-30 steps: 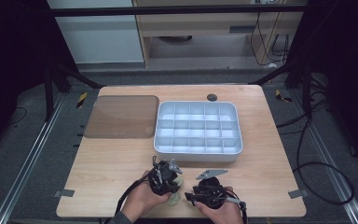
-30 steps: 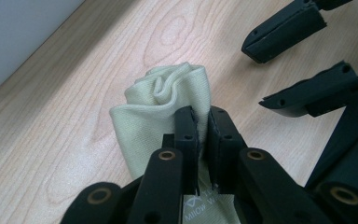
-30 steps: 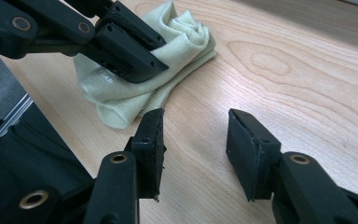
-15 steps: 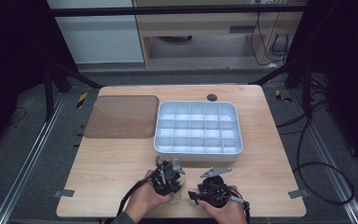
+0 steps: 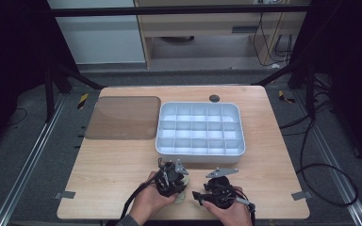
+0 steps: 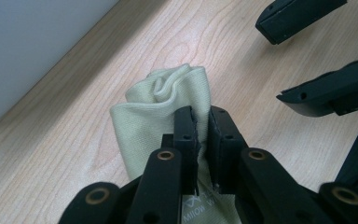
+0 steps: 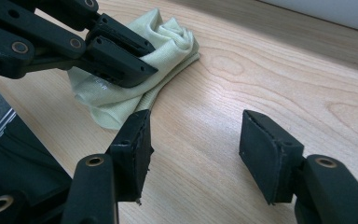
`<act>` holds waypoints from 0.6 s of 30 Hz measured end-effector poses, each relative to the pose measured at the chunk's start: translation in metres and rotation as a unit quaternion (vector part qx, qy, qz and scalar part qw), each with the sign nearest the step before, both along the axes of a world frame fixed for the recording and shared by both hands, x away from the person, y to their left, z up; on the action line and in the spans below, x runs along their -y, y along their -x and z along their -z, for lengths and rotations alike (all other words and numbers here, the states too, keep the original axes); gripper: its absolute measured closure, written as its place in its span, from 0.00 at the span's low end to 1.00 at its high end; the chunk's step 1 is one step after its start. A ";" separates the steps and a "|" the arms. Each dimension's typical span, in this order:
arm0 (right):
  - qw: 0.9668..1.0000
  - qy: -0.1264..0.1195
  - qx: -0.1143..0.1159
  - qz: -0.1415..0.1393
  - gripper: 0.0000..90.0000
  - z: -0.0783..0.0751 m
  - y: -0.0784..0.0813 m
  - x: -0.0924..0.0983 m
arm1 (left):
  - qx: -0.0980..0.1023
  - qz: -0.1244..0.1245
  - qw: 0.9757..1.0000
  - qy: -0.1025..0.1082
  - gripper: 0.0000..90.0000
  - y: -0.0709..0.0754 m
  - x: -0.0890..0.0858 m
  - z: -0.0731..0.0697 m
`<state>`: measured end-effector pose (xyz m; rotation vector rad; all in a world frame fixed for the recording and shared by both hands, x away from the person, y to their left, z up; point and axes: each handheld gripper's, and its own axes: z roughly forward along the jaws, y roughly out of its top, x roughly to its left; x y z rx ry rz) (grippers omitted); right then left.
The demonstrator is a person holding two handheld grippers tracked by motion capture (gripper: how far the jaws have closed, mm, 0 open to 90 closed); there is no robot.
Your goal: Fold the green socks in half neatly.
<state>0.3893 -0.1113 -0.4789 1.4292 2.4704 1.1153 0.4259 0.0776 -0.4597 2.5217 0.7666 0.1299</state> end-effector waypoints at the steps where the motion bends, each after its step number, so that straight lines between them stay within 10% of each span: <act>1: 1.000 0.000 0.000 0.000 0.49 0.000 0.000 0.000 | 0.000 0.001 1.000 0.000 0.92 0.000 0.000 0.000; 18: 1.000 0.000 0.001 0.006 0.45 -0.001 0.000 0.003 | 0.000 0.003 1.000 0.017 0.82 -0.001 -0.001 -0.008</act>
